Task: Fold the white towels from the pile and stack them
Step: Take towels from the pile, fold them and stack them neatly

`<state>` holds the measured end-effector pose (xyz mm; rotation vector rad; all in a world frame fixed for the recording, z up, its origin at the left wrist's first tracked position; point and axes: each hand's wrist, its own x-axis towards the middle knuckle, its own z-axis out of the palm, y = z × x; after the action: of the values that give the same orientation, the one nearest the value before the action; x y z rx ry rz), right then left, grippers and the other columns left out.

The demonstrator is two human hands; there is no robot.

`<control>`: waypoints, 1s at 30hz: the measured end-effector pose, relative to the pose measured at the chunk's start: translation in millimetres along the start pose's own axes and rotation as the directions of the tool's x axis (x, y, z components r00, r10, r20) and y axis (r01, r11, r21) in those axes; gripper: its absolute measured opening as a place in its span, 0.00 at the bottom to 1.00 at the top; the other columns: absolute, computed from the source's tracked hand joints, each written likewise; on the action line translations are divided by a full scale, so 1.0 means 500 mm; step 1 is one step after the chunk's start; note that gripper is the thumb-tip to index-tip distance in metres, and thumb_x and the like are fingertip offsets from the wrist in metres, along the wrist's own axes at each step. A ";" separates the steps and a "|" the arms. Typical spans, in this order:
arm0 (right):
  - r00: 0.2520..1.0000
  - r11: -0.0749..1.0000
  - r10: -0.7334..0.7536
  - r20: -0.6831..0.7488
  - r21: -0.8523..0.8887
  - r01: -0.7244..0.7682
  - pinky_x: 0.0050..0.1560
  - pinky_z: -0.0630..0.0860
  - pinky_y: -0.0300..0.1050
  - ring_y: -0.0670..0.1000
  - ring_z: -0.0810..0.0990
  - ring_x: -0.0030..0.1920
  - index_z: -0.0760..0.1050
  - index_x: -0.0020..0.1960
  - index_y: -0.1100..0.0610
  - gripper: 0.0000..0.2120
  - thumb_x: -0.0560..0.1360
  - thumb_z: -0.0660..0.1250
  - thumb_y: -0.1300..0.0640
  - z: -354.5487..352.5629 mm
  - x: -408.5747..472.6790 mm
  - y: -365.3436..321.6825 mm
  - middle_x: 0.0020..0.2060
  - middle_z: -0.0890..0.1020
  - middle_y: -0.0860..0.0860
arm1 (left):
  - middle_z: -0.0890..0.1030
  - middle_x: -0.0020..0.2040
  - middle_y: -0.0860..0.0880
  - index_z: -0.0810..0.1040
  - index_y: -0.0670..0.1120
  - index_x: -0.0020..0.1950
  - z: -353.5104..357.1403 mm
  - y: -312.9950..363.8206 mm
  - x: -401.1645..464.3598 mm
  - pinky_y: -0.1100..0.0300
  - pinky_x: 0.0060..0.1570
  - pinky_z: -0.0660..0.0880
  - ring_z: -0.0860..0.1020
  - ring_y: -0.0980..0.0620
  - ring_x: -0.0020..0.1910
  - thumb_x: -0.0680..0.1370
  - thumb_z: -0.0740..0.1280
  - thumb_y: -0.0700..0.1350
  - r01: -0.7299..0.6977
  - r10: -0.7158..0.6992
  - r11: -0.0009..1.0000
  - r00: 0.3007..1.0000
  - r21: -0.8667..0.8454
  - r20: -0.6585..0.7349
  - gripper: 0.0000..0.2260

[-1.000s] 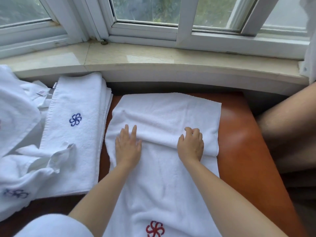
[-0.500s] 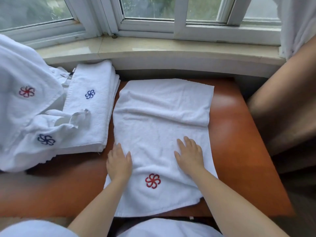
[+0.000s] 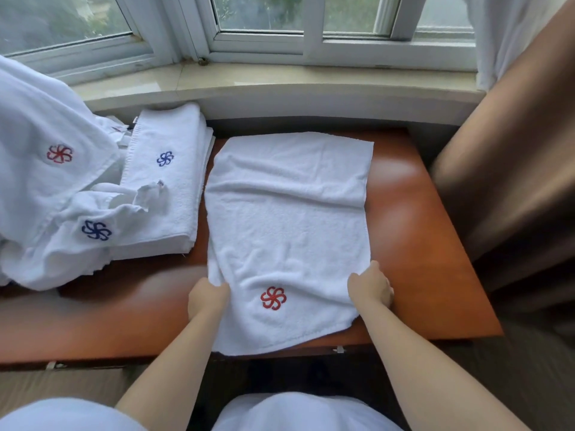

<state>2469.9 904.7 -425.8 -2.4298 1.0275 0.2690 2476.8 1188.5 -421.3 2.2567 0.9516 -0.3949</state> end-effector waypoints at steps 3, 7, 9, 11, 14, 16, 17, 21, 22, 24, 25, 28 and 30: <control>0.996 0.996 -0.089 -0.009 0.030 0.090 0.58 0.68 0.48 0.56 0.75 0.58 0.73 0.59 0.58 0.12 0.77 0.60 0.57 -0.002 -0.010 -0.013 0.57 0.78 0.54 | 0.79 0.47 0.42 0.73 0.42 0.42 -0.003 0.025 0.007 0.52 0.46 0.74 0.77 0.41 0.45 0.77 0.61 0.44 -0.111 0.111 0.994 0.994 0.023 0.008 0.07; 0.976 0.973 -0.212 0.043 0.100 0.207 0.56 0.70 0.46 0.55 0.73 0.61 0.70 0.66 0.55 0.18 0.77 0.61 0.54 0.007 -0.048 -0.035 0.62 0.75 0.52 | 0.77 0.50 0.41 0.71 0.41 0.45 -0.003 0.041 0.007 0.53 0.46 0.72 0.76 0.39 0.52 0.76 0.62 0.40 -0.214 0.214 0.977 0.976 0.008 0.051 0.03; 0.976 0.975 -0.210 0.060 0.086 0.204 0.59 0.70 0.48 0.54 0.72 0.62 0.69 0.68 0.52 0.21 0.75 0.62 0.55 0.011 -0.074 -0.034 0.63 0.74 0.50 | 0.77 0.54 0.41 0.72 0.40 0.52 -0.006 0.039 0.006 0.51 0.50 0.74 0.76 0.39 0.55 0.77 0.62 0.40 -0.242 0.240 0.970 0.966 0.011 0.099 0.06; 0.970 0.975 -0.222 0.103 0.040 0.219 0.61 0.68 0.48 0.53 0.69 0.65 0.65 0.72 0.50 0.27 0.73 0.62 0.55 0.016 -0.099 -0.025 0.66 0.71 0.49 | 0.76 0.56 0.41 0.71 0.40 0.58 -0.011 0.030 0.008 0.49 0.52 0.75 0.76 0.40 0.55 0.77 0.63 0.41 -0.266 0.259 0.964 0.954 0.023 0.147 0.11; 0.955 0.953 -0.256 0.150 -0.125 0.276 0.59 0.66 0.47 0.52 0.66 0.66 0.55 0.76 0.45 0.32 0.74 0.62 0.54 0.021 -0.117 -0.013 0.70 0.66 0.47 | 0.76 0.57 0.40 0.68 0.40 0.61 -0.015 0.021 0.017 0.48 0.53 0.75 0.76 0.39 0.56 0.77 0.64 0.42 -0.303 0.294 0.953 0.939 0.024 0.177 0.14; 0.954 0.939 -0.268 0.136 -0.185 0.290 0.58 0.66 0.48 0.53 0.67 0.64 0.51 0.76 0.43 0.35 0.73 0.63 0.52 0.021 -0.129 -0.002 0.69 0.64 0.48 | 0.76 0.59 0.40 0.68 0.40 0.62 -0.017 0.013 0.019 0.49 0.53 0.75 0.75 0.39 0.57 0.78 0.64 0.44 -0.306 0.298 0.952 0.936 0.017 0.187 0.15; 0.956 0.936 -0.261 0.136 -0.205 0.285 0.60 0.66 0.49 0.54 0.66 0.65 0.49 0.76 0.43 0.38 0.72 0.65 0.50 0.021 -0.135 0.005 0.69 0.62 0.50 | 0.76 0.59 0.40 0.68 0.40 0.63 -0.017 0.007 0.018 0.50 0.52 0.74 0.75 0.39 0.57 0.78 0.64 0.45 -0.297 0.290 0.955 0.938 0.011 0.192 0.16; 0.976 0.921 -0.179 0.126 -0.326 0.211 0.67 0.64 0.49 0.54 0.67 0.66 0.55 0.74 0.53 0.35 0.73 0.67 0.48 0.011 -0.153 0.026 0.67 0.67 0.52 | 0.77 0.59 0.42 0.72 0.42 0.63 -0.023 -0.024 0.002 0.51 0.52 0.74 0.76 0.40 0.57 0.78 0.64 0.50 -0.277 0.269 0.961 0.932 -0.001 0.244 0.17; 0.980 0.931 -0.176 0.096 -0.307 0.197 0.65 0.67 0.47 0.54 0.70 0.64 0.60 0.71 0.55 0.27 0.75 0.64 0.53 0.005 -0.152 0.025 0.65 0.72 0.52 | 0.78 0.59 0.42 0.73 0.42 0.62 -0.026 -0.028 -0.002 0.52 0.51 0.74 0.76 0.40 0.57 0.77 0.65 0.50 -0.261 0.249 0.965 0.934 0.011 0.257 0.17; 0.983 0.973 -0.179 0.049 -0.138 0.185 0.57 0.71 0.46 0.56 0.75 0.59 0.67 0.66 0.57 0.19 0.76 0.59 0.61 -0.014 -0.153 0.022 0.61 0.76 0.53 | 0.78 0.57 0.42 0.74 0.43 0.60 -0.035 -0.037 -0.019 0.52 0.48 0.73 0.77 0.41 0.55 0.77 0.66 0.49 -0.219 0.202 0.975 0.947 0.041 0.250 0.15; 0.981 0.981 -0.193 0.034 -0.020 0.193 0.52 0.72 0.46 0.56 0.75 0.57 0.68 0.66 0.57 0.18 0.77 0.58 0.61 -0.023 -0.154 0.022 0.60 0.76 0.54 | 0.78 0.55 0.42 0.74 0.43 0.58 -0.037 -0.044 -0.030 0.52 0.48 0.74 0.77 0.41 0.53 0.76 0.66 0.47 -0.191 0.178 0.981 0.957 0.039 0.228 0.13; 0.981 0.966 -0.193 -0.027 0.168 0.195 0.45 0.71 0.46 0.56 0.74 0.49 0.68 0.63 0.56 0.13 0.79 0.57 0.60 -0.057 -0.164 0.041 0.56 0.76 0.55 | 0.77 0.49 0.43 0.72 0.43 0.52 -0.046 -0.064 -0.071 0.51 0.49 0.76 0.77 0.42 0.49 0.76 0.66 0.43 -0.125 0.122 0.992 0.981 0.008 0.149 0.08; 0.989 0.982 -0.143 -0.041 0.120 0.147 0.42 0.72 0.46 0.58 0.77 0.49 0.68 0.60 0.57 0.10 0.79 0.59 0.59 -0.076 -0.175 0.073 0.54 0.78 0.56 | 0.77 0.47 0.43 0.72 0.41 0.49 -0.050 -0.081 -0.098 0.52 0.45 0.76 0.77 0.43 0.45 0.75 0.65 0.41 -0.103 0.107 0.994 0.988 -0.039 0.110 0.05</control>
<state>2382.1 917.9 -374.9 -2.3894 0.8485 0.1144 2414.4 1200.8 -396.5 2.2187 0.7727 -0.4510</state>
